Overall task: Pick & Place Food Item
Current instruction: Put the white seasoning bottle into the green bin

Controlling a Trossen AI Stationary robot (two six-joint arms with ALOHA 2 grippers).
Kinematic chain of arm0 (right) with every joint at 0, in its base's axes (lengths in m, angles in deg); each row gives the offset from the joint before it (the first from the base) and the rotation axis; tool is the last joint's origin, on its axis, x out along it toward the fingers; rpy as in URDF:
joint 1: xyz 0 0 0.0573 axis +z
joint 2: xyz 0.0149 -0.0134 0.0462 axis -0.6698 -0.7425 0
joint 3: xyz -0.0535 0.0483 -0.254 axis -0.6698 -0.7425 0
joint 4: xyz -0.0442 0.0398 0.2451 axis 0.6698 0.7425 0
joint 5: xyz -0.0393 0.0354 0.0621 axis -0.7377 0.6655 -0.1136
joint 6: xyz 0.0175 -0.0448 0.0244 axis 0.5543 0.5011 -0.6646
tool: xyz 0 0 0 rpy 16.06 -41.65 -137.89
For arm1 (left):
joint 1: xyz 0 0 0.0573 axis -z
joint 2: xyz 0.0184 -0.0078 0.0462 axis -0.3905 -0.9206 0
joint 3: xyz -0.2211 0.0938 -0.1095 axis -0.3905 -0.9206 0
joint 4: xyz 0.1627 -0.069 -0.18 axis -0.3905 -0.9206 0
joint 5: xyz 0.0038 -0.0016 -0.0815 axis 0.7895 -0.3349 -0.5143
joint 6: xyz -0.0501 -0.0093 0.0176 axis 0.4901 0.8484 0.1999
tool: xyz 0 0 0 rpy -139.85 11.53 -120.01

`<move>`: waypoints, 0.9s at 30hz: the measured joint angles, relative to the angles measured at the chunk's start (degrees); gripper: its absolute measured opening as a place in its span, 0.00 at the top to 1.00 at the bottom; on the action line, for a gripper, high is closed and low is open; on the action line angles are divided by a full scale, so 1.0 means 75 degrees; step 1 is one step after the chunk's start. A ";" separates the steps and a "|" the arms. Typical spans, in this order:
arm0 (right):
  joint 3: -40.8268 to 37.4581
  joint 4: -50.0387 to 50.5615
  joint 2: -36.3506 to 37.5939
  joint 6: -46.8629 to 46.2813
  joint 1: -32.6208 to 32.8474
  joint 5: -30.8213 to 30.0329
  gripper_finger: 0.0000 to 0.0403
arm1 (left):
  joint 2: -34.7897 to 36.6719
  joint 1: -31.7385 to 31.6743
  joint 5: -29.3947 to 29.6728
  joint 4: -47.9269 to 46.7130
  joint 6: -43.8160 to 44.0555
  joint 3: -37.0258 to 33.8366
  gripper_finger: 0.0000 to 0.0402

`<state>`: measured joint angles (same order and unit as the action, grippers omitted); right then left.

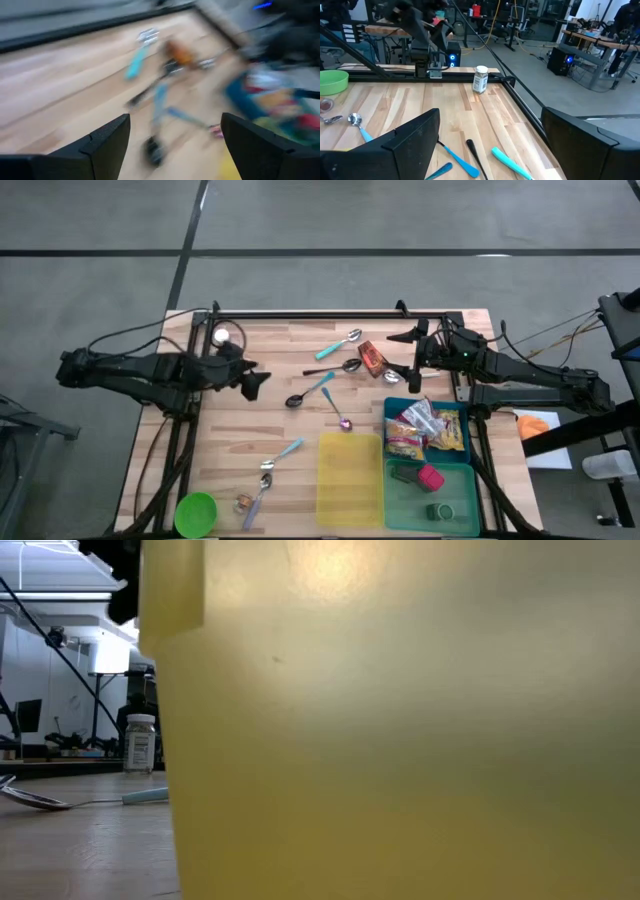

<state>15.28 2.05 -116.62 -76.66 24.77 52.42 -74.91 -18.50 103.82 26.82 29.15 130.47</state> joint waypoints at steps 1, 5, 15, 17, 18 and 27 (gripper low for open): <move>0.0000 0.0000 0.0000 0.0000 0.0000 0.0000 0.14 | -0.0138 -0.0090 0.0037 -0.0660 0.0371 0.0261 0.22; 0.0000 0.0000 0.0002 0.0000 0.0000 0.0000 0.14 | -0.0634 -0.0234 0.0075 -0.2169 0.1303 0.1139 0.22; 0.0000 0.0000 -0.0001 0.0000 0.0000 0.0000 0.14 | -0.1308 -0.0821 0.0205 -0.4405 0.2792 0.2190 0.22; 0.0000 0.0000 0.0002 0.0000 0.0000 0.0001 0.14 | -0.1307 -0.1059 0.0175 -0.4791 0.3178 0.2156 0.22; 0.0000 0.0000 0.0001 0.0000 0.0000 0.0000 0.14 | -0.1308 -0.1183 0.0163 -0.4907 0.3321 0.2104 0.22; 0.0000 0.0000 0.0002 0.0001 -0.0003 0.0000 0.14 | -0.1316 -0.2510 0.0075 -0.5277 0.3166 0.1784 0.22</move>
<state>15.28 2.05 -116.61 -76.66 24.75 52.42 -84.78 -37.33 104.38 -12.76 52.90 143.85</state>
